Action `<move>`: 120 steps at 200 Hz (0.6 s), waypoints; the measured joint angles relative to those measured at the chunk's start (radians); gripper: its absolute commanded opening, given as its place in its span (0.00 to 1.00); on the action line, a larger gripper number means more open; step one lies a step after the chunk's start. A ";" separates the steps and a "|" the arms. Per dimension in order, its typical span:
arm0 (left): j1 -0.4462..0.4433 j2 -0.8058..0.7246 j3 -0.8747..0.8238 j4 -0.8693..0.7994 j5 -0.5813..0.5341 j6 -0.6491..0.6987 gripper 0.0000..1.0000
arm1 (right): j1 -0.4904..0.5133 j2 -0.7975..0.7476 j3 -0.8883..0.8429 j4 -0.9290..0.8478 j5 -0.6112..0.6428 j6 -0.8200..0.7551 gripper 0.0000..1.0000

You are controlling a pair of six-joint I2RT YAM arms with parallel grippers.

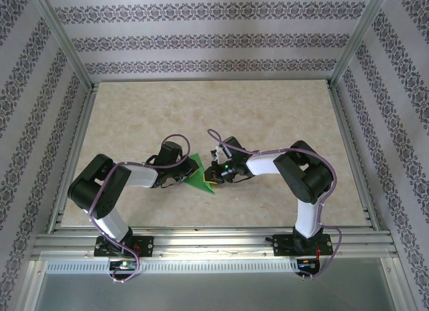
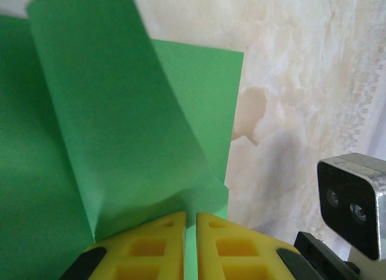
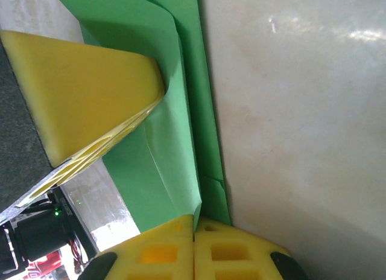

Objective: Fold a paper plane with a square sheet of paper (pick it up from the middle)
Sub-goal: Fourth fold the wing at the center of the table.

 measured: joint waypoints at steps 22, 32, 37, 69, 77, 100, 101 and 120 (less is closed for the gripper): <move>0.000 0.000 0.000 0.000 0.001 0.002 0.14 | -0.004 -0.002 0.003 0.000 -0.015 0.000 0.17; 0.000 0.000 0.000 0.000 0.001 0.005 0.13 | -0.004 -0.003 0.003 -0.001 -0.018 0.000 0.18; 0.000 0.000 0.000 0.000 0.001 0.005 0.13 | -0.004 -0.004 0.003 0.000 -0.021 -0.001 0.19; 0.000 0.000 0.000 0.000 0.004 0.012 0.13 | -0.004 -0.015 -0.005 -0.019 -0.034 -0.004 0.19; 0.000 0.000 -0.001 0.000 0.004 0.012 0.13 | -0.005 -0.021 -0.013 -0.019 -0.038 -0.004 0.19; 0.000 0.000 -0.003 0.001 0.007 0.013 0.13 | -0.005 -0.040 -0.042 -0.022 -0.044 -0.006 0.16; 0.000 0.000 -0.003 0.001 0.007 0.013 0.13 | -0.005 -0.040 -0.042 -0.023 -0.044 -0.007 0.16; 0.000 0.000 -0.007 0.008 0.008 0.012 0.13 | -0.006 -0.050 -0.057 -0.029 -0.045 -0.012 0.13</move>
